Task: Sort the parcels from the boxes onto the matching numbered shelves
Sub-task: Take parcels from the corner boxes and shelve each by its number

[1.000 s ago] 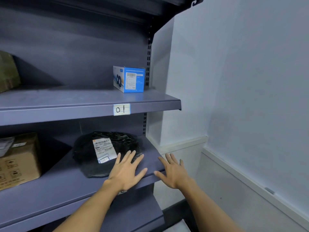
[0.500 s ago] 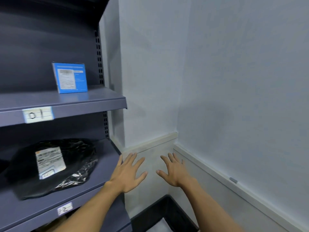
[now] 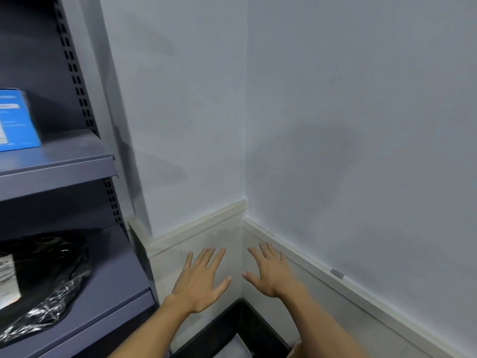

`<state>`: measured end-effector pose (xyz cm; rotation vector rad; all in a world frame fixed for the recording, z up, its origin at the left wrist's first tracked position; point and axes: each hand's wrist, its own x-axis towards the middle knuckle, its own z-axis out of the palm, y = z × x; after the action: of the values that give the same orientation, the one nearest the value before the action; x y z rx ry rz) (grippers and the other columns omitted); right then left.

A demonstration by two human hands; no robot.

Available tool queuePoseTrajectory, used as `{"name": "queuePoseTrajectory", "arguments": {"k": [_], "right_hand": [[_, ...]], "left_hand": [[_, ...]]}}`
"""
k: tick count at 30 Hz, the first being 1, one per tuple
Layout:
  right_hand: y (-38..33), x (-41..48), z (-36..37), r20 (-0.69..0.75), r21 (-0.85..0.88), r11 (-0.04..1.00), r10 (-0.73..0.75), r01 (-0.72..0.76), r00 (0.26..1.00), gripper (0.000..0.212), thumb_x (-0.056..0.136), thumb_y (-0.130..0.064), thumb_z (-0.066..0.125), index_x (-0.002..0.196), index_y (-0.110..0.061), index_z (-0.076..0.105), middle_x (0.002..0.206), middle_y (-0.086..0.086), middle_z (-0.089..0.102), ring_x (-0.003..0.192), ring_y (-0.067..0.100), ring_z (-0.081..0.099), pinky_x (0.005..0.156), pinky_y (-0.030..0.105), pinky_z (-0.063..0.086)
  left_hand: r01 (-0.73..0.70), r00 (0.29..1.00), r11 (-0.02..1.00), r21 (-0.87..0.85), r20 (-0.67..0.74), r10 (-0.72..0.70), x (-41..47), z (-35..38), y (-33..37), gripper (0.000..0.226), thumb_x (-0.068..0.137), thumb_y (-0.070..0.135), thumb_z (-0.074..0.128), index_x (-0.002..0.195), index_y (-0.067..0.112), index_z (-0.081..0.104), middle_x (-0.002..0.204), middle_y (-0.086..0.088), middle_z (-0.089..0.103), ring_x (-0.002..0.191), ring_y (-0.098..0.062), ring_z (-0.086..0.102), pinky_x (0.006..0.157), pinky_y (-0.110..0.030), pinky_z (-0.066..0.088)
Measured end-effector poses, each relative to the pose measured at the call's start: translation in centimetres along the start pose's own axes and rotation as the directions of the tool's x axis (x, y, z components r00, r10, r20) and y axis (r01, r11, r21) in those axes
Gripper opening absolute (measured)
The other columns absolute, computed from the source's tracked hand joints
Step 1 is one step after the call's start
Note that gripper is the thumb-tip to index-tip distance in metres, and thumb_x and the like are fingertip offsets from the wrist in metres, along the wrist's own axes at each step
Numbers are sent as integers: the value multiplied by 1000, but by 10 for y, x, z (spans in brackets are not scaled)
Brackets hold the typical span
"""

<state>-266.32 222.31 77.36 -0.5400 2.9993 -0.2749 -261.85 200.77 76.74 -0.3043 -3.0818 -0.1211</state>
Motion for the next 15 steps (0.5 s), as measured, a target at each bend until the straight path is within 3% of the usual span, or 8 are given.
{"name": "queuePoseTrajectory", "arguments": {"k": [5,11,15], "right_hand": [[9,3,20,33,-10,998,64,-64,997,75,101,-60,37,160,-27,7,168,9,-3,154,27,-9,122,53,1],[9,1,43,83,-29,988,154,-152,985,76,100,-61,38,160,-25,10,168,11,0,155,28,-6,122,55,3],[6,4,57,107,-30,977,213,-211,971,77,99,-63,38,160,-26,10,168,11,-1,155,28,-6,123,55,3]], "left_hand": [[-63,997,997,-42,41,65,17,26,4,101,70,83,-16,157,33,-13,168,-2,-2,154,-17,-4,124,-47,-6],[-139,987,986,-90,62,145,35,58,1,94,78,79,-6,158,31,-11,168,-3,-3,154,-17,-4,124,-48,-4],[-187,978,976,-107,71,196,44,77,-5,108,66,84,-23,158,29,-10,168,-5,0,154,-19,-3,124,-49,-3]]}}
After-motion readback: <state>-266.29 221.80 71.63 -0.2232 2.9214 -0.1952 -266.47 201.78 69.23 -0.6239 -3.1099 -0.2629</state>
